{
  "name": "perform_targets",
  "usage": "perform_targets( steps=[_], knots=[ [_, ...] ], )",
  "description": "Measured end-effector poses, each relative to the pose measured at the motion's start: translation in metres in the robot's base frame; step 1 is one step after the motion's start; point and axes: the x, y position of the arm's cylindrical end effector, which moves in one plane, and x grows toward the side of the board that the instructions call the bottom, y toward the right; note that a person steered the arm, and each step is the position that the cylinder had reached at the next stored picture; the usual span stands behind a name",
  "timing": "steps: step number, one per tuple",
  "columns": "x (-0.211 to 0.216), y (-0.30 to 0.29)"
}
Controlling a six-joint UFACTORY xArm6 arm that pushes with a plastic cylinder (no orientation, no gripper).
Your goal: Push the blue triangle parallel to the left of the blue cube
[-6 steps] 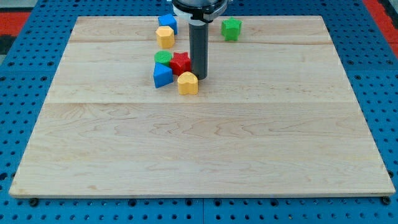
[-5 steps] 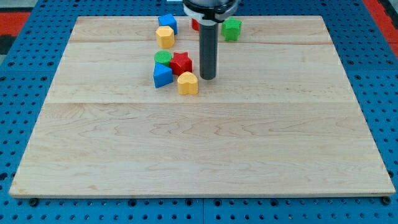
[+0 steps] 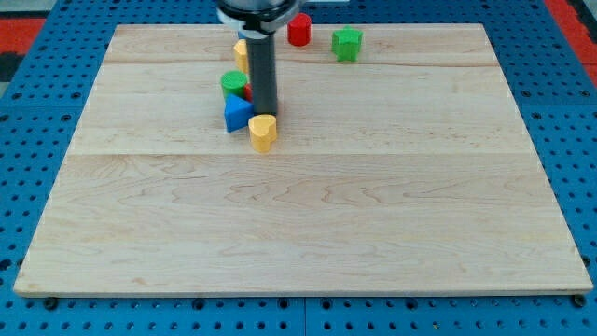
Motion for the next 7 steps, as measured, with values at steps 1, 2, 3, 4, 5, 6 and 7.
perform_targets(
  steps=[1, 2, 3, 4, 5, 6, 7],
  knots=[
    [0.003, -0.026],
    [0.004, -0.068],
    [0.004, -0.104],
    [0.014, -0.117],
    [0.036, -0.117],
    [0.039, -0.119],
    [0.044, -0.119]
  ],
)
